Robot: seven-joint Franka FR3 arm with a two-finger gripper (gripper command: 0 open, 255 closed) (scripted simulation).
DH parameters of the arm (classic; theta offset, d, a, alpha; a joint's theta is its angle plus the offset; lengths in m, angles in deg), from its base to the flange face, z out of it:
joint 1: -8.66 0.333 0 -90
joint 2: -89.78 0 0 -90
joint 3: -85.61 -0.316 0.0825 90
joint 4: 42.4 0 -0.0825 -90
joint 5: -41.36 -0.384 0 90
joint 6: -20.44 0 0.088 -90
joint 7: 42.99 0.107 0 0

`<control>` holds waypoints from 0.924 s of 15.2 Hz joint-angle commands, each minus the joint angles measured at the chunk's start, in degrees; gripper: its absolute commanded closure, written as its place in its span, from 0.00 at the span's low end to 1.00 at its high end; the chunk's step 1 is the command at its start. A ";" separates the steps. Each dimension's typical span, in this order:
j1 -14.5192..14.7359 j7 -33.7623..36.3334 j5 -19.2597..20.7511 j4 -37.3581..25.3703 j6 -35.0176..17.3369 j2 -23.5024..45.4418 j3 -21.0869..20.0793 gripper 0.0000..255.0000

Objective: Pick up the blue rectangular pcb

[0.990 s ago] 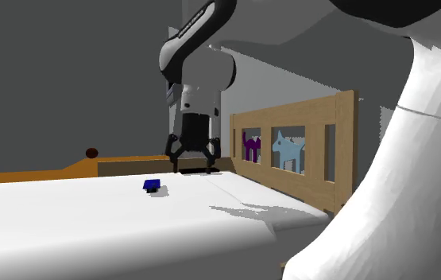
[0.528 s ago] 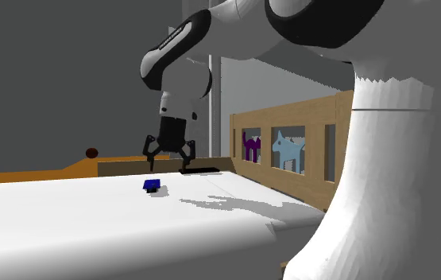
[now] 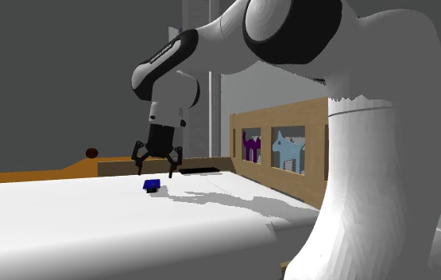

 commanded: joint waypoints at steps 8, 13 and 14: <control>0.05 -0.36 0.00 2.77 -3.34 0.58 -0.03 1.00; 0.05 -0.37 -0.01 2.78 -3.35 0.57 -0.03 1.00; 0.05 -0.37 -0.01 2.78 -3.35 0.57 -0.03 1.00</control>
